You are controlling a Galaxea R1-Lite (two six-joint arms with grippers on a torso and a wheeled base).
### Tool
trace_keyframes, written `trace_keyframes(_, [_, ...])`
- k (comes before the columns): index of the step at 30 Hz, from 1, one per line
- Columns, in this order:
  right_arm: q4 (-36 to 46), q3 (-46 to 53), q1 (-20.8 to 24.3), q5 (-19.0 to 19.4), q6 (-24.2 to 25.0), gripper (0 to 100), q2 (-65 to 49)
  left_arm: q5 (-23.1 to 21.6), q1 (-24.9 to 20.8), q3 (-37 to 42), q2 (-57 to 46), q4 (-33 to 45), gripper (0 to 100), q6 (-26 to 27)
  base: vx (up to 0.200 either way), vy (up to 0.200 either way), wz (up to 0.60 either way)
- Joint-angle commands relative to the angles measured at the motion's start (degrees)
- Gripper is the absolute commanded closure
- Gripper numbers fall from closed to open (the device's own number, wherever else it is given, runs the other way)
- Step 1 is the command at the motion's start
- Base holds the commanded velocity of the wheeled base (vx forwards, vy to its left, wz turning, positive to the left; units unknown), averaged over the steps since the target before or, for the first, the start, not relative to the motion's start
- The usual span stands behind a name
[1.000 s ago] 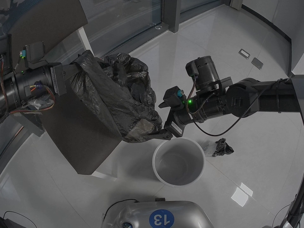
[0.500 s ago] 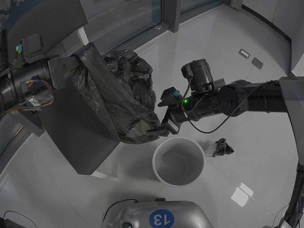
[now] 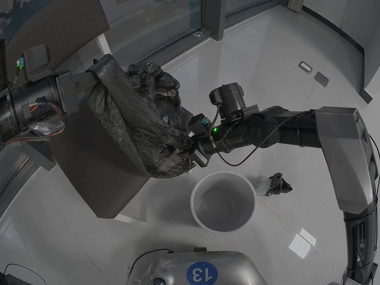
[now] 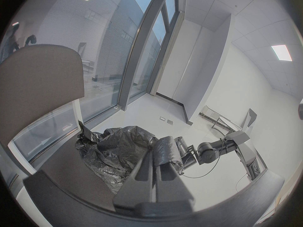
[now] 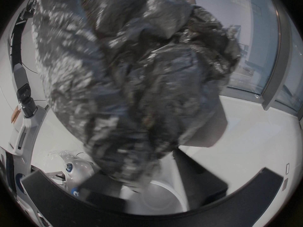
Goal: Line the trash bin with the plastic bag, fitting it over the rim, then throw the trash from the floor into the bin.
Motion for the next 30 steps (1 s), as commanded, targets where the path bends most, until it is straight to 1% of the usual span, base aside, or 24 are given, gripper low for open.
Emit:
trace_keyframes(1, [0.1,-0.3,1.4,-0.1,0.5,100,2.5,-0.1,0.1,1.0,-0.8,0.0,100,-0.1,0.0,0.0,0.0])
trace_keyframes(8, [0.3,-0.3,1.2,-0.1,0.6,100,2.3,-0.2,0.1,3.0,-2.2,0.0,100,-0.1,0.0,0.0,0.0])
trace_keyframes(10, [1.5,-0.3,0.9,-0.1,0.6,100,1.2,-0.2,0.0,3.0,-2.3,-0.1,100,-0.1,0.0,0.0,0.0])
trace_keyframes(14, [6.5,-0.3,0.2,-0.3,0.6,100,-5.4,-0.2,-0.6,3.1,-2.1,0.0,100,0.0,0.0,0.0,0.0])
trace_keyframes(17, [7.1,1.0,0.0,-0.4,0.6,100,-9.8,-0.2,-1.5,4.3,-2.0,0.0,100,0.0,0.0,0.0,0.0])
trace_keyframes(21, [7.1,9.0,-0.4,-3.2,0.7,100,-19.0,0.0,-3.3,7.1,-1.9,0.1,100,0.5,0.0,0.0,0.0])
trace_keyframes(22, [7.1,13.9,-0.6,-4.1,0.7,100,-23.5,0.1,-4.3,7.9,-1.5,0.1,100,0.7,0.0,0.0,0.0])
trace_keyframes(28, [6.7,27.4,-3.5,-4.3,1.0,100,-34.7,0.4,-5.7,8.8,2.3,0.2,100,1.0,0.0,0.0,0.0])
trace_keyframes(29, [6.6,30.8,-4.5,-4.3,1.0,100,-37.2,0.4,-6.2,8.9,3.6,0.2,100,1.3,0.0,0.0,0.0])
trace_keyframes(30, [6.6,31.2,-4.6,-4.3,1.0,100,-37.5,0.4,-6.2,8.9,3.7,0.2,100,1.4,0.0,0.0,0.0])
